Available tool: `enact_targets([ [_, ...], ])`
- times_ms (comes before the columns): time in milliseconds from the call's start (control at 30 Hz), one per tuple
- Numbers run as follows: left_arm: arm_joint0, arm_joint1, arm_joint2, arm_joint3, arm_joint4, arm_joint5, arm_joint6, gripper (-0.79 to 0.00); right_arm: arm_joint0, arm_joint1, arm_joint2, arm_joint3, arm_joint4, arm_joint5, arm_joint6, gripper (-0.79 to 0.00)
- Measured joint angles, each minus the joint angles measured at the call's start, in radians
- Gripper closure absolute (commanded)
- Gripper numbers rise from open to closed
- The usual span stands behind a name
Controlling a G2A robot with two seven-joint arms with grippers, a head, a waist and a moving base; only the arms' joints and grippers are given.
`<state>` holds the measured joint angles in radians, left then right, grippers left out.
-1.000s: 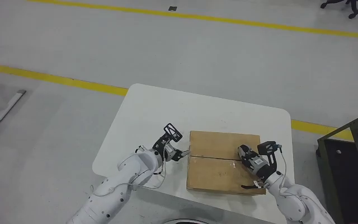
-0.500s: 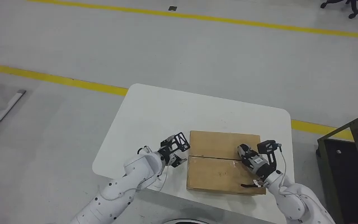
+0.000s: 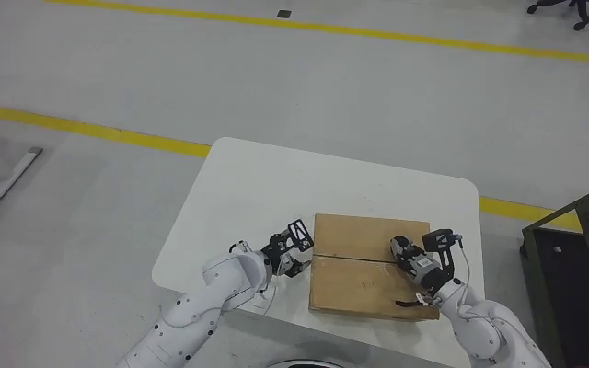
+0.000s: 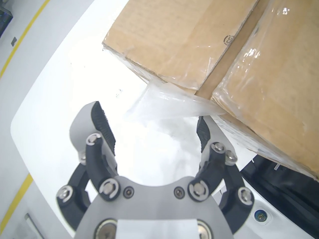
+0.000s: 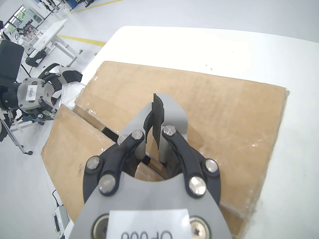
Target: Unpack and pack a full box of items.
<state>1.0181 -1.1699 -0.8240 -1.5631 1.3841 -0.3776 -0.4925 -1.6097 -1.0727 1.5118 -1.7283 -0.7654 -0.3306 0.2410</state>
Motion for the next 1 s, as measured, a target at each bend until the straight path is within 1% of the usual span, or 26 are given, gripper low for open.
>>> enact_targets([
  [267,0.007,-0.004,-0.005,-0.019,0.019,-0.019,0.015,0.0,0.003,-0.002,-0.003,0.001,-0.001,0.0,0.004,0.0],
  [533,0.02,-0.005,-0.02,-0.035,0.04,-0.018,0.01,0.0,0.001,-0.003,-0.001,0.001,-0.003,0.002,0.008,0.0],
  [633,0.027,-0.002,-0.032,-0.043,0.058,-0.016,-0.008,0.0,0.0,-0.003,-0.001,0.001,-0.005,0.002,0.008,0.0],
  [867,0.038,0.003,-0.053,-0.073,0.092,-0.042,-0.118,0.0,-0.002,-0.004,0.001,0.001,-0.009,0.001,0.008,0.0],
  [1000,0.048,0.004,-0.06,-0.097,0.114,-0.041,-0.155,0.0,-0.005,-0.005,0.002,-0.002,-0.011,0.0,0.007,0.0],
])
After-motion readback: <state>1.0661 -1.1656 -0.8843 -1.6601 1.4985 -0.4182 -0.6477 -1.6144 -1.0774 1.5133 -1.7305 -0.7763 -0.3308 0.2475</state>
